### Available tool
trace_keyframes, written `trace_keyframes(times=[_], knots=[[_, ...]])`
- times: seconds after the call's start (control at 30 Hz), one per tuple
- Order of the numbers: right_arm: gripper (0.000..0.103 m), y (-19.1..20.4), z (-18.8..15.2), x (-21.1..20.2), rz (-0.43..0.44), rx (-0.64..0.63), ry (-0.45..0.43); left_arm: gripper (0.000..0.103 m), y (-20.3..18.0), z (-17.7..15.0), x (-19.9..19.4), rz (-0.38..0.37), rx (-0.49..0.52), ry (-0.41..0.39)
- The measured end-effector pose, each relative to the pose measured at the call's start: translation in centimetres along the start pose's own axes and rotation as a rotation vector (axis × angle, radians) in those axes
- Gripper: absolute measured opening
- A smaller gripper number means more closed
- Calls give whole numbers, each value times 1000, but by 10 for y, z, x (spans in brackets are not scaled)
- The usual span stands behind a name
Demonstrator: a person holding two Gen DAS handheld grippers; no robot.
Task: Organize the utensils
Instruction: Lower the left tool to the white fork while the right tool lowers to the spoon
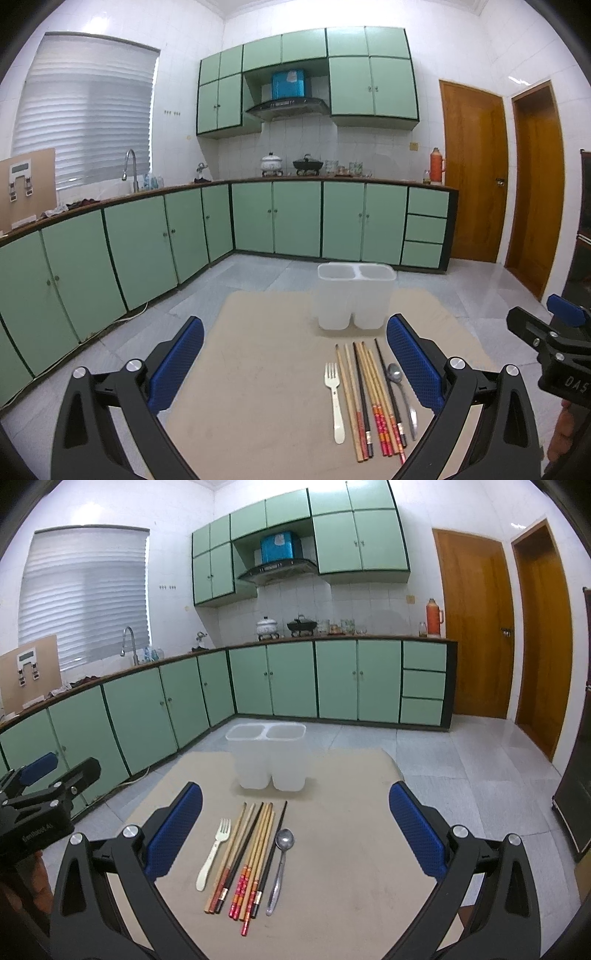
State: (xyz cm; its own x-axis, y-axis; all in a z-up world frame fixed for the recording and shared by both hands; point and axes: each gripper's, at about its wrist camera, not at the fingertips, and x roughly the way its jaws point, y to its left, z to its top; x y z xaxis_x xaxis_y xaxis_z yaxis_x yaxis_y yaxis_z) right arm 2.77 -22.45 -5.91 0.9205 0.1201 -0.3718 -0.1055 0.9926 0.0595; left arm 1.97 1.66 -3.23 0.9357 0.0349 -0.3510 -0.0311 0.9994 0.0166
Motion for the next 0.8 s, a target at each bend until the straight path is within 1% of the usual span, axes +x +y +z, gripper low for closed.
trace_keyframes(times=[0.17, 0.33, 0.43, 0.57, 0.67, 0.7, 0.73, 0.8], knots=[[98, -3, -7, 28, -12, -3, 65, 97, 7, -9, 30, 14, 2, 73], [98, -4, -21, 67, -29, -19, 163, 97, 7, -21, 71, 8, 10, 169], [97, -5, -29, 91, -19, -13, 221, 97, 5, -32, 96, -6, 7, 238], [95, -5, -36, 117, -6, -10, 278, 97, -3, -45, 127, -15, 4, 312], [88, -3, -41, 140, 4, -25, 320, 97, -9, -56, 149, -18, 7, 351], [82, -2, -43, 148, 11, -33, 340, 97, -10, -59, 156, -19, 9, 365], [80, -1, -47, 157, 20, -38, 364, 97, -10, -60, 162, -21, 10, 374], [78, 0, -53, 173, 37, -36, 402, 96, -12, -64, 171, -25, 11, 391]])
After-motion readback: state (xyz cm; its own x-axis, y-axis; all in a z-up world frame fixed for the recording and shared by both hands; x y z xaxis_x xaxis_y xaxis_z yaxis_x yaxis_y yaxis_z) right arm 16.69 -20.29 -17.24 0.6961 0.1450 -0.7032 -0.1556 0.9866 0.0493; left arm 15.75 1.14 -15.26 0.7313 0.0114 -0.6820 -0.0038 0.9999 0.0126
